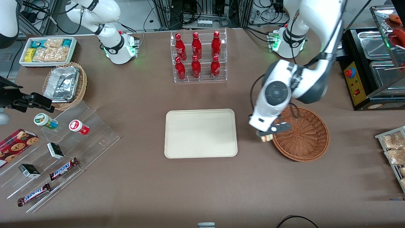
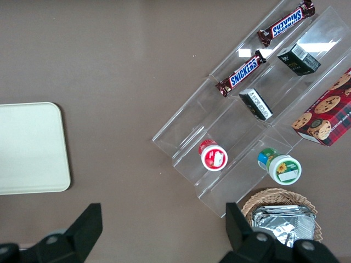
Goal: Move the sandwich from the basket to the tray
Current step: 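Carry the sandwich with the left gripper over the white tray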
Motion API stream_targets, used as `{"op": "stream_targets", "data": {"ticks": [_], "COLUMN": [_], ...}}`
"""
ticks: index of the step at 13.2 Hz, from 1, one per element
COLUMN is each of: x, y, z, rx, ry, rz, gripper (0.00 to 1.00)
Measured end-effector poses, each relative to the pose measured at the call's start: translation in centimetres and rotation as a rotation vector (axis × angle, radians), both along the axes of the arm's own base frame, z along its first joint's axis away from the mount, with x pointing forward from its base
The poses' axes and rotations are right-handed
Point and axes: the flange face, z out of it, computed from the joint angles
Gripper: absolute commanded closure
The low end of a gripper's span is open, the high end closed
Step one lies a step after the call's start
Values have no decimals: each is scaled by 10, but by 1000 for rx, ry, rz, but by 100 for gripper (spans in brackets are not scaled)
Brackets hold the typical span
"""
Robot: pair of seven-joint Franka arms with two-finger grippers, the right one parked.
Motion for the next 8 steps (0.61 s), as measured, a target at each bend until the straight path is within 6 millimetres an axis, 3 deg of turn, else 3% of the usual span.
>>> {"op": "stream_targets", "data": {"ticks": [4,8], "x": [-5,-6], "y": [-89,-140], "z": [-15,-61], "rx": [-79,-151], "ry": [-13,-34], "rz": [-76,-155], "gripper": [100,100]}}
